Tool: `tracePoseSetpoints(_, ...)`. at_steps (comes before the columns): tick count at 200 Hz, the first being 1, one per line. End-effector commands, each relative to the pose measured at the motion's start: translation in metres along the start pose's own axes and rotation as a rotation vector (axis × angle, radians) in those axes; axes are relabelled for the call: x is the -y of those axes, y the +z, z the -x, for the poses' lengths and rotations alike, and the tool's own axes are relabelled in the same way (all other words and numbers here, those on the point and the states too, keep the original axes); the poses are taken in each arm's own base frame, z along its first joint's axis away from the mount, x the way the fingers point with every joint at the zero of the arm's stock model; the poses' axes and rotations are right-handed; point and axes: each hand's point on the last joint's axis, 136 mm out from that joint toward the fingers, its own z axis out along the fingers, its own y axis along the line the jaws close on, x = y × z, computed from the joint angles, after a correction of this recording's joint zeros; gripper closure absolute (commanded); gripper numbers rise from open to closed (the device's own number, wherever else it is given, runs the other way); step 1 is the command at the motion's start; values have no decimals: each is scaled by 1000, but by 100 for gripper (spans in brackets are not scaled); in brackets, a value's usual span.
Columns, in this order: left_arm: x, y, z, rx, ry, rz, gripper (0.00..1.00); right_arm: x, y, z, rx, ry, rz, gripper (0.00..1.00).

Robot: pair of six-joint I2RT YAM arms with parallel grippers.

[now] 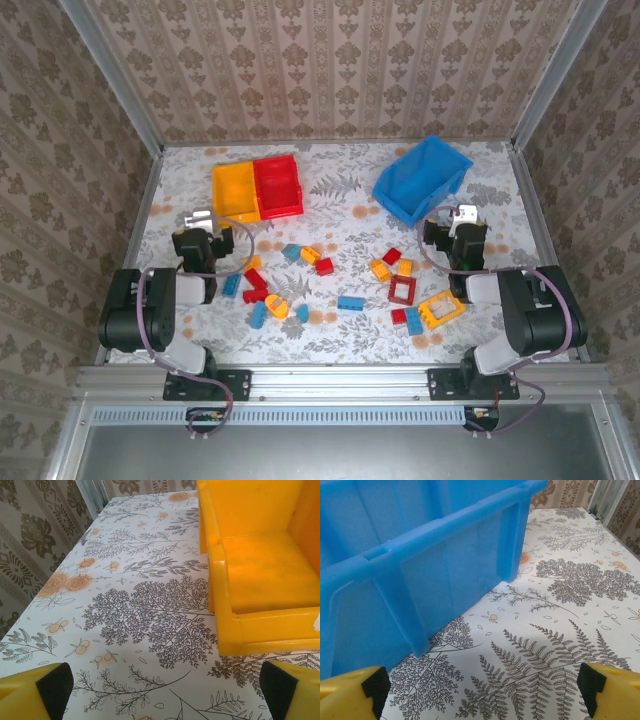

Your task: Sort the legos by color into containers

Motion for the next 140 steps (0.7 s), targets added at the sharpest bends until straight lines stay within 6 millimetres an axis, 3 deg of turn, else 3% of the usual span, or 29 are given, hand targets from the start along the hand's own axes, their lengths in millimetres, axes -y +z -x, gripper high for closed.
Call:
tracePoseSetpoints(1,1,0,16,52,-6,-2,0,-5,2,7,19,5,18,0)
tracePoseSetpoints(118,1,0,16,53,-3,-4,0,-4,2,7,20,5,18,0)
tracePoseSetpoints(140,5,-10,28,84,38,10,0,2,-3,14,25,13,-31,0)
